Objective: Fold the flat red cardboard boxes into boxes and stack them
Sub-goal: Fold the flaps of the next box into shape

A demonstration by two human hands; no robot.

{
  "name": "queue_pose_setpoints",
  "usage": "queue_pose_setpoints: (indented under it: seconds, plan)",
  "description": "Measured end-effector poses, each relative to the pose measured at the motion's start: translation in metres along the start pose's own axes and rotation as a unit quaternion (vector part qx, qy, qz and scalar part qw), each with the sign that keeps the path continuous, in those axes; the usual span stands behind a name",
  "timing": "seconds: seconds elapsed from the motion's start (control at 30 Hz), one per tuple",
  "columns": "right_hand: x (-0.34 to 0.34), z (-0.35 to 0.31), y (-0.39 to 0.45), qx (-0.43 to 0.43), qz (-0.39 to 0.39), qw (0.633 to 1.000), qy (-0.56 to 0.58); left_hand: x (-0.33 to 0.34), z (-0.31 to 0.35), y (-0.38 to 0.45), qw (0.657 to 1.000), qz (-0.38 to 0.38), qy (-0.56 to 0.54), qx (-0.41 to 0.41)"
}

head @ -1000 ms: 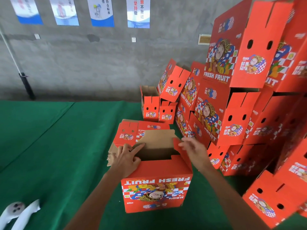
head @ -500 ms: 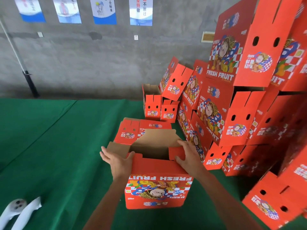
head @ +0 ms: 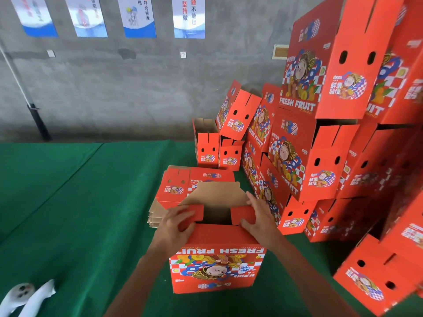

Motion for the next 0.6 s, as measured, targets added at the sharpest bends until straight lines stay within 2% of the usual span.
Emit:
queue_pose_setpoints:
  seconds: [0.07,0.2,0.3,0.43,0.5,0.6]
  plan:
    - [-0.001,-0.001,-0.001,-0.003,0.006,1.0,-0.011,0.008,-0.004,0.001,0.998,-0.046,0.025,-0.015]
    - [-0.008,-0.001,-0.001,0.006,0.042,0.999,-0.029,0.01,-0.003,0.011,0.998,-0.049,0.031,-0.001]
    - [-0.006,0.0,-0.003,0.016,0.05,0.998,-0.02,0.012,-0.015,0.014,0.995,-0.049,-0.025,-0.084]
    - [-0.008,-0.003,-0.009,-0.014,0.081,0.996,-0.017,0.006,-0.023,0.007,0.982,0.009,-0.07,-0.174]
    - [-0.013,-0.004,-0.01,-0.023,0.105,0.994,-0.01,0.009,-0.02,0.008,0.984,-0.002,-0.072,-0.161]
    - [-0.005,-0.002,-0.008,0.024,0.048,0.998,-0.028,0.015,-0.014,0.01,0.988,-0.069,-0.058,-0.127]
Point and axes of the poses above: each hand's wrist, its own y-axis towards the middle knuckle, its own x-axis out of the palm, z = x × y, the point moved 9 cm from there along y, towards the middle knuckle, and after that the axes turned 5 degrees about x, right-handed, at the moved point
